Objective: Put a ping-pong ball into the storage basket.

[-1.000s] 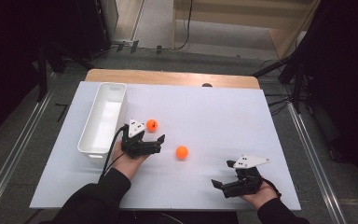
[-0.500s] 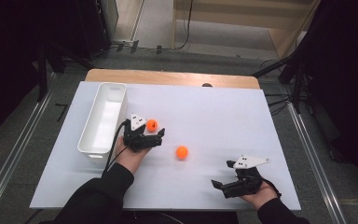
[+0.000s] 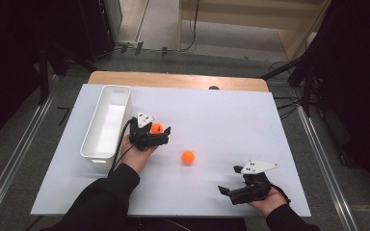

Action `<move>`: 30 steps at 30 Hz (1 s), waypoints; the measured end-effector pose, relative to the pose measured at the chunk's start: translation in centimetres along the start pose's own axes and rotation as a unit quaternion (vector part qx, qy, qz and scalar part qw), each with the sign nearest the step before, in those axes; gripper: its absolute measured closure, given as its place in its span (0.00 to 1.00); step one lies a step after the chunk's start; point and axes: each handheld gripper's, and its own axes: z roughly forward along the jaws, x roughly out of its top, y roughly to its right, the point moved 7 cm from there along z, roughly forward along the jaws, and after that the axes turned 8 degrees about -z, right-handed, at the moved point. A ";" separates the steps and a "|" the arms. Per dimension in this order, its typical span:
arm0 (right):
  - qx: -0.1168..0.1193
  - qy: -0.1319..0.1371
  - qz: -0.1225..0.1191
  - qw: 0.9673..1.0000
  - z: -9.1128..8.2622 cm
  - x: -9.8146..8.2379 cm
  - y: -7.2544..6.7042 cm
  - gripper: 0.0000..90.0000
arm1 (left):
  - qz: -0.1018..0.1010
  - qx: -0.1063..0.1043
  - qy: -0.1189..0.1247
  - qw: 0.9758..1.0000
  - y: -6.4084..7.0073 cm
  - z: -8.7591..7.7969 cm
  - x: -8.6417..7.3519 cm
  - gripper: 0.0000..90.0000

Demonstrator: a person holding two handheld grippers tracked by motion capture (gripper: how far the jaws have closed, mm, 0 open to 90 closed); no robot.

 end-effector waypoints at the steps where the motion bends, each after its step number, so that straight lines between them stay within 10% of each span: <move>1: -0.002 0.000 0.000 1.000 0.0 0.0 0.0 0.05 | -0.006 -0.001 0.001 1.000 0.0 0.1 0.0 0.13; 30: -0.002 -0.006 -0.001 1.000 0.1 -0.1 0.0 0.05 | -0.009 0.023 0.000 1.000 -1.0 1.9 2.0 0.13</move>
